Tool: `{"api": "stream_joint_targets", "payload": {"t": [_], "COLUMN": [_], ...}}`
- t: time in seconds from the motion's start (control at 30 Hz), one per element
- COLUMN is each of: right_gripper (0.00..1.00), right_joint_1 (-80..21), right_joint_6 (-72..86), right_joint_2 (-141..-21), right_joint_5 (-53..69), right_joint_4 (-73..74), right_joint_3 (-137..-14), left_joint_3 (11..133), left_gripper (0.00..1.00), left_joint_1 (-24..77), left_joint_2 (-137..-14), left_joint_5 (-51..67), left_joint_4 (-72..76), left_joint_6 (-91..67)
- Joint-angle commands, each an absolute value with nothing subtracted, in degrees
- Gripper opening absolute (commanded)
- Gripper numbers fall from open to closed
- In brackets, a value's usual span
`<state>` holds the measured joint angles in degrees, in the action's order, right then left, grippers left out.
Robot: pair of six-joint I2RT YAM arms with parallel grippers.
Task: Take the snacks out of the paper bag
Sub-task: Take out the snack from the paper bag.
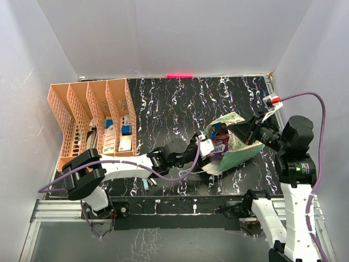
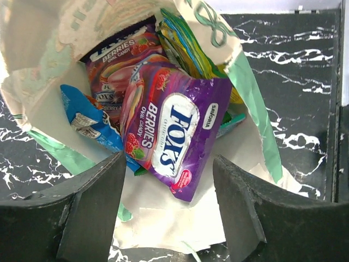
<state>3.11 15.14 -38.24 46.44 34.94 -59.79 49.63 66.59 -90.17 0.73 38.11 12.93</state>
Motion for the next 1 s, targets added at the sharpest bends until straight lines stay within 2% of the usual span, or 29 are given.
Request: {"api": "stream_joint_targets", "payload": {"t": [0.0,0.67,0.8,0.97], "right_gripper": [0.07,0.07,0.07,0.07], "right_joint_1": [2.85,2.71,2.72,2.72], "right_joint_6": [15.12,15.53,15.55,15.46], "right_joint_2": [-37.83,-38.1,-37.88,-37.71], "right_joint_5": [46.8,47.29,47.06,46.72], "right_joint_4": [31.62,31.32,31.57,31.96], "right_joint_3": [-63.74,-64.07,-64.3,-64.43], "left_joint_3": [48.46,57.58,58.9,59.04], "left_gripper": [0.63,0.65,0.55,0.3], "left_joint_1": [67.45,71.1,71.59,71.56], "left_joint_2": [-91.45,-106.47,-108.09,-107.9], "left_joint_5": [3.62,-1.31,-6.9,-11.53], "left_joint_4": [44.2,50.0,49.92,49.7], "left_joint_6": [19.29,24.27,25.8,28.16]}}
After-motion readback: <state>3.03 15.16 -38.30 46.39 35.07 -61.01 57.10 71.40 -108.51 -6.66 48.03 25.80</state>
